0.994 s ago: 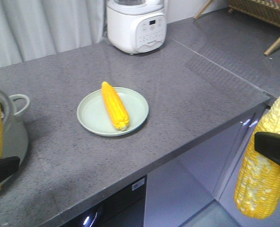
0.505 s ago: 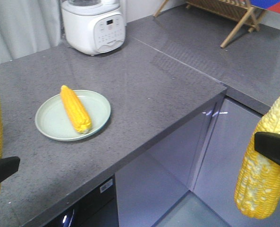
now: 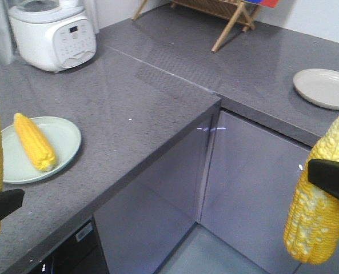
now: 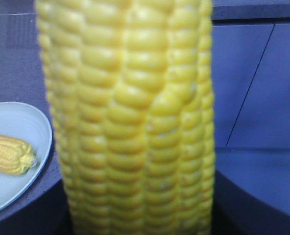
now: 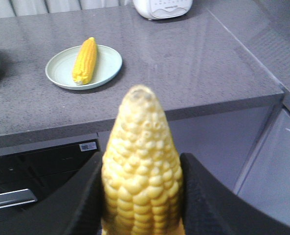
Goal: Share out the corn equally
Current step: 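Turn the base away from the pot toward the other counter holding both cobs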
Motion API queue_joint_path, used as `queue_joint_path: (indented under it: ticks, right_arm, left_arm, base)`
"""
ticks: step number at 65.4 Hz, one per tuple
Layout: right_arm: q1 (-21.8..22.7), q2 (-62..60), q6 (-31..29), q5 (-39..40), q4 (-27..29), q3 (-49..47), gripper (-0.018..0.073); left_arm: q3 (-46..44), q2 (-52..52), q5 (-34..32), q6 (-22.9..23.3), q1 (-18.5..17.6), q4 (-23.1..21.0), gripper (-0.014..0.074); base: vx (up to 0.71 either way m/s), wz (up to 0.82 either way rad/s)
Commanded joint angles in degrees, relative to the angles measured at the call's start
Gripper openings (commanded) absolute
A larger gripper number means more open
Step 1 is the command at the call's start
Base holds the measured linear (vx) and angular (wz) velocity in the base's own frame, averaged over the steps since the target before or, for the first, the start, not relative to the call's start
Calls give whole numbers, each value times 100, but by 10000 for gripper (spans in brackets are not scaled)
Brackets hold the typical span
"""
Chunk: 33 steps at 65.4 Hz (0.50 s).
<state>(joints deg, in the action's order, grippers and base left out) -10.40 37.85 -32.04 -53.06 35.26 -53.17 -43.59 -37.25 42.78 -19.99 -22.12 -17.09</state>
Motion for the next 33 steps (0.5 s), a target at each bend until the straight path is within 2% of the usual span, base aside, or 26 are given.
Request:
queue_joint_path:
  ticks: [1,33]
  right_arm:
    - [42,7,-56,351,153,-132,254]
    - [42,7,-56,351,153,-132,254]
  left_arm:
    - [-128,9,-392,3,-5,-119,244]
    - [-128,9,-392,3,-5,-119,244]
  base:
    - [0,-30]
    - [0,-31]
